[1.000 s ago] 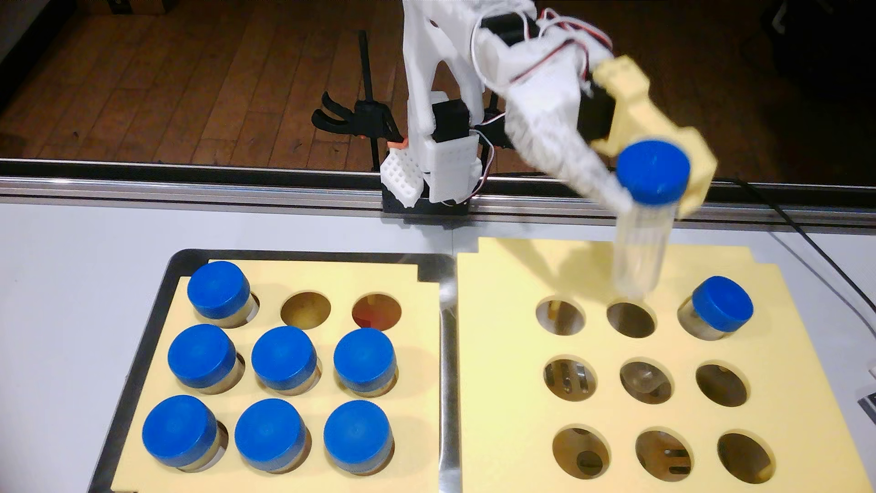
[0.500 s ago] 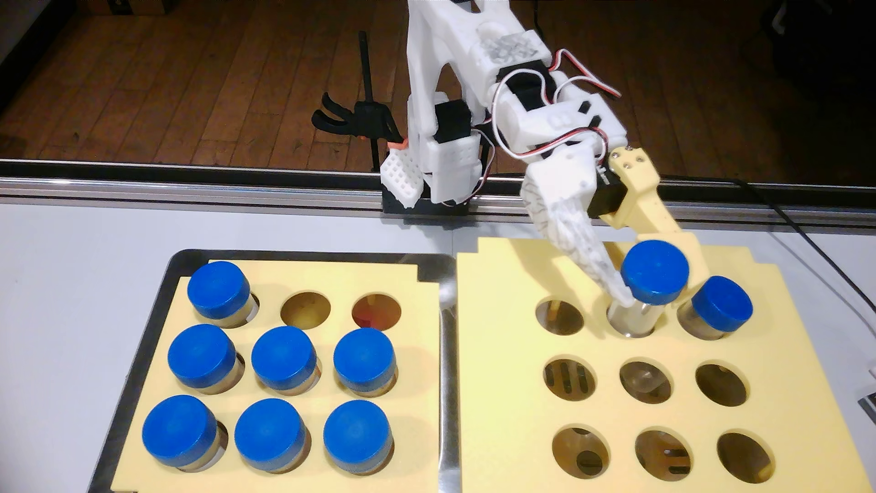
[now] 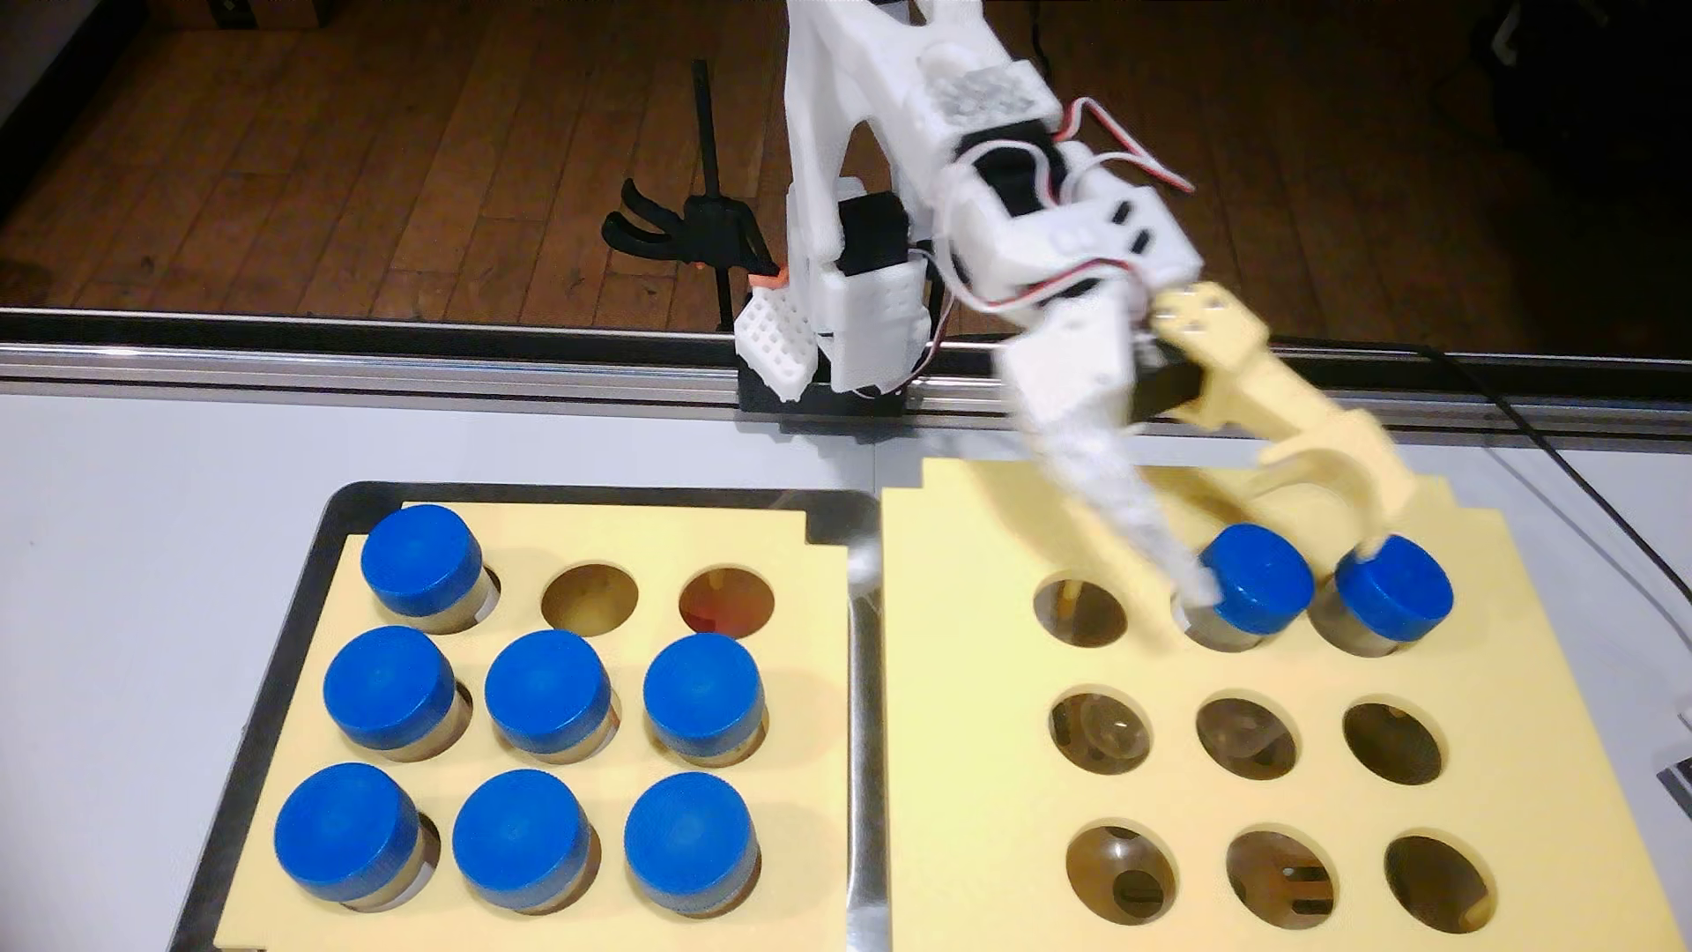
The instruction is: Move the test tubes
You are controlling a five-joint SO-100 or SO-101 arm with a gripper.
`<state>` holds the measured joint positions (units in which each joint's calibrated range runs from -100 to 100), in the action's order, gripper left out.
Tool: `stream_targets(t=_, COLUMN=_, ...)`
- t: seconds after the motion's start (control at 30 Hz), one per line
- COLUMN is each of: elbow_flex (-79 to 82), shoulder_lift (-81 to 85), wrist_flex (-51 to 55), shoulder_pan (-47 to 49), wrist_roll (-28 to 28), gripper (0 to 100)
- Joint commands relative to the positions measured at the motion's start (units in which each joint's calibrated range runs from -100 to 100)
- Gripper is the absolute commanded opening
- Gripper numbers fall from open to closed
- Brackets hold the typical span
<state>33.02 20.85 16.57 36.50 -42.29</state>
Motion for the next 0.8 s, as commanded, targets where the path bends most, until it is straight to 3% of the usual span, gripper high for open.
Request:
stream_targets(t=0.0, elbow_flex=-7.1, shoulder_lift=4.6, wrist_flex=-1.3, shoulder_pan=-9.3, wrist_roll=-0.1, gripper=31)
stream_targets(t=0.17, elbow_flex=-5.0, shoulder_lift=17.3, wrist_flex=-0.5, shoulder_pan=-23.7, wrist_roll=-0.2, gripper=31)
stream_targets(t=0.43, elbow_flex=14.4, shoulder_lift=24.4, wrist_flex=-0.5, shoulder_pan=-44.6, wrist_roll=-0.8, gripper=32)
stream_targets(t=0.77, elbow_flex=19.7, shoulder_lift=23.0, wrist_flex=-1.3, shoulder_pan=-51.1, wrist_roll=-6.6, gripper=32)
